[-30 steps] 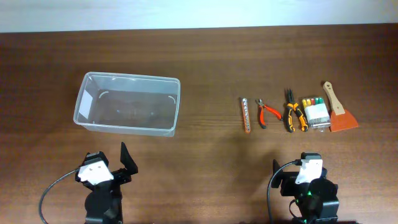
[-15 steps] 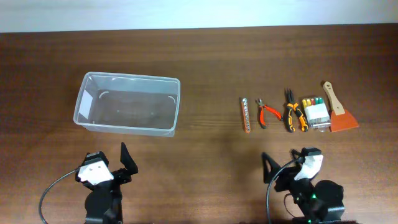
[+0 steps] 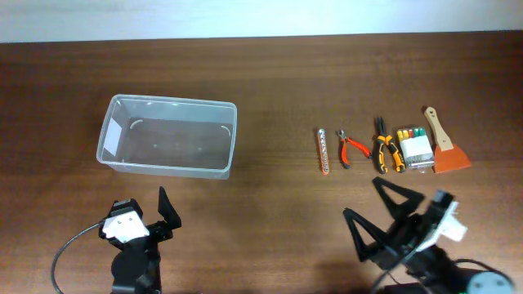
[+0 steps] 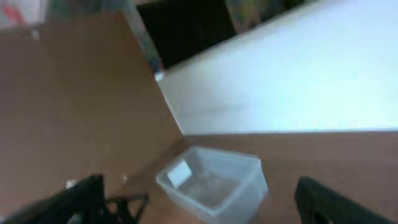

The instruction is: Pack container

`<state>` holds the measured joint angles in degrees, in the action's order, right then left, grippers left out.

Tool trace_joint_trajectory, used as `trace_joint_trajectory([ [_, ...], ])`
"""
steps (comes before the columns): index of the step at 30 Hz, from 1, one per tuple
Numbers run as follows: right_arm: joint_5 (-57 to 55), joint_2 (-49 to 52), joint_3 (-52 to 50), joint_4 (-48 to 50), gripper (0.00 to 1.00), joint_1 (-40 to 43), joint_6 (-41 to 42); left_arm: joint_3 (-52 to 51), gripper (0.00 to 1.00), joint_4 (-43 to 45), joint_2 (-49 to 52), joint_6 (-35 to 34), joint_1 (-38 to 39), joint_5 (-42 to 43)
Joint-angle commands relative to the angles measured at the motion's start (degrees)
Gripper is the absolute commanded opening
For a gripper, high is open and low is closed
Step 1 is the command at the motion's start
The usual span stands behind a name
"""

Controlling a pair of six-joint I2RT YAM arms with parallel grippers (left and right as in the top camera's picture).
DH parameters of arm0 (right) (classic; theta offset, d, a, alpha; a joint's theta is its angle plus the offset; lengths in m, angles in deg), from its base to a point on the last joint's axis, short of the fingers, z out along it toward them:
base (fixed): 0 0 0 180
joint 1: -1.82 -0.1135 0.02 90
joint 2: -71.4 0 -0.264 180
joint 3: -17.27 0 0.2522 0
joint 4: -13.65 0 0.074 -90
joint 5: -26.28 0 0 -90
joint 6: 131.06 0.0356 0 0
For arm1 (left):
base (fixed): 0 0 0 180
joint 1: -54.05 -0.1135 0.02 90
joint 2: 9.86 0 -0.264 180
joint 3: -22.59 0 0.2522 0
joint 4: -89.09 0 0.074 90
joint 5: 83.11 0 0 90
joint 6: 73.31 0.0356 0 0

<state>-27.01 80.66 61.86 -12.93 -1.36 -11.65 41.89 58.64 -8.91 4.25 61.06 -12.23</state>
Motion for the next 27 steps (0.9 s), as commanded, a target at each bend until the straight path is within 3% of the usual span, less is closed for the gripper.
trace_joint_trajectory([
  [1, -2.7, 11.5, 13.9, -11.4, 0.98, 0.2, -11.7, -0.2, 0.99, 0.0, -0.3, 0.5, 0.2, -0.2],
  [8, -13.7, 41.6, 46.6, -40.6, 0.98, 0.2, -21.6, -0.2, 0.99, 0.0, -0.3, 0.5, 0.2, -0.2],
  [9, -15.0, 49.4, 55.3, -47.3, 0.98, 0.2, -22.6, -0.2, 0.99, 0.0, -0.3, 0.5, 0.2, -0.2],
  [13, -14.4, 64.3, 70.1, -56.5, 0.98, 0.2, -23.3, -0.2, 0.99, 0.0, -0.3, 0.5, 0.2, -0.2],
  [19, -12.6, 80.2, 73.6, -56.8, 0.98, -0.8, -21.7, -0.2, 0.99, 0.0, -0.3, 0.5, 0.2, -0.2],
  [27, -46.5, 93.1, 73.6, -55.7, 0.98, 0.4, -15.8, -0.2, 0.99, 0.0, -0.3, 0.5, 0.2, -0.2],
])
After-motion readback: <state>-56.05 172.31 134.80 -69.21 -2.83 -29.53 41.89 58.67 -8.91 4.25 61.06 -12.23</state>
